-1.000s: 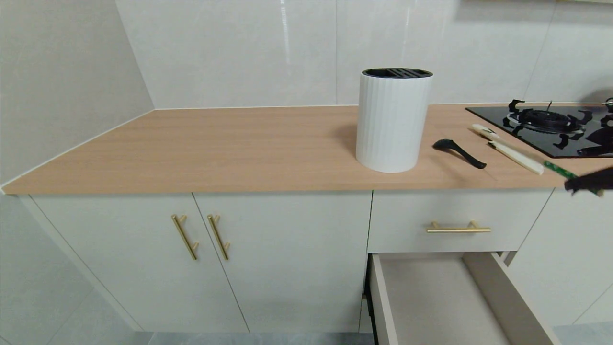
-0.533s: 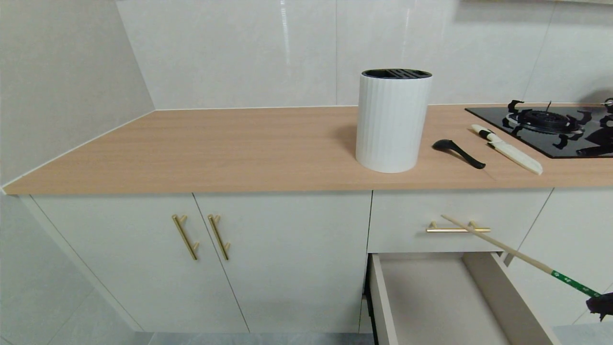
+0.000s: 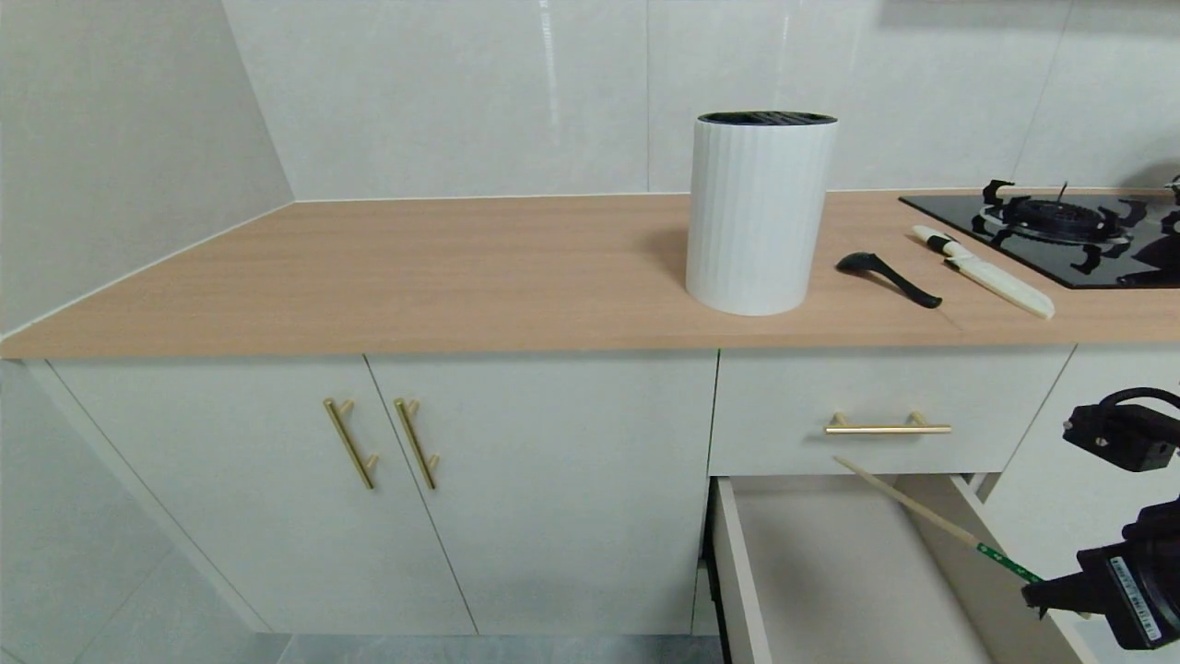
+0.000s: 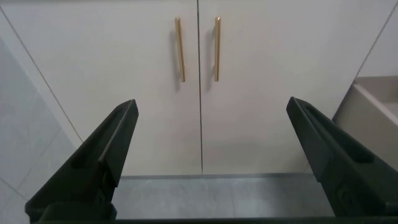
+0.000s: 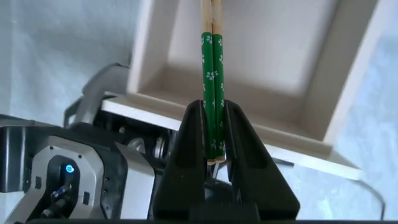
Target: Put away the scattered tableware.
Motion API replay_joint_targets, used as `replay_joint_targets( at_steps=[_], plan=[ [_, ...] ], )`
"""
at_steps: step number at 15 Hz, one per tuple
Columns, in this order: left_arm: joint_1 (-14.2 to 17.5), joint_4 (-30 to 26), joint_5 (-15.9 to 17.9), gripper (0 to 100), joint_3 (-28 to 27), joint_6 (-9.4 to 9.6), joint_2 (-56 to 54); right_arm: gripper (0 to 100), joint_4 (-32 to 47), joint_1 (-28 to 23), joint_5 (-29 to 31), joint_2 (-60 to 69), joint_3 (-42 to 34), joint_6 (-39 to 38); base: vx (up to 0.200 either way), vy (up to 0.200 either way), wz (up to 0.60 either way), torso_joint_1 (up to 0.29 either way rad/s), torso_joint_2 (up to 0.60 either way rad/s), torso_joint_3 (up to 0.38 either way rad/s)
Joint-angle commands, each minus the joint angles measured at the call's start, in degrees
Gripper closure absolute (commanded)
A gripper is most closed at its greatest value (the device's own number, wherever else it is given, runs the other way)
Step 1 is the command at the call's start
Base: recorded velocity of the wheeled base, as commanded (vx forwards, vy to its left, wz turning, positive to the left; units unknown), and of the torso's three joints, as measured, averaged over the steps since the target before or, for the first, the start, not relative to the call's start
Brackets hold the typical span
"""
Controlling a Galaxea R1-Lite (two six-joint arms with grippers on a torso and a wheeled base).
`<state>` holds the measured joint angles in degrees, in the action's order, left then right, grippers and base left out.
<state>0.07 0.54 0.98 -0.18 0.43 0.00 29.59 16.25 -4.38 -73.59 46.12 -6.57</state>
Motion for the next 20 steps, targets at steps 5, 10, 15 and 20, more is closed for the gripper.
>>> replay_joint_targets(
  at_steps=[5,10,15,20],
  plan=[
    [0.01,0.08,-0.01,0,0.01,0.01,0.00,100,-1.02,-0.43,-0.02,-4.63,-0.24,-0.64,0.000,0.000,0.00,-0.081,0.44,0.345],
    [0.01,0.08,-0.01,0,0.01,-0.08,0.00,100,-1.90,-0.43,-0.02,-6.65,-0.15,-0.64,0.000,0.000,0.00,-0.028,0.28,0.252],
    [0.01,0.08,-0.01,0,0.01,0.01,0.00,100,-12.01,0.71,0.86,-18.43,0.47,-0.37,0.000,0.000,0.00,0.000,0.01,0.007],
    [0.01,0.08,-0.01,0,0.01,0.01,0.00,100,-19.92,3.88,5.78,-34.34,1.96,-6.52,0.000,0.000,0.00,0.000,0.00,0.000]
  ],
)
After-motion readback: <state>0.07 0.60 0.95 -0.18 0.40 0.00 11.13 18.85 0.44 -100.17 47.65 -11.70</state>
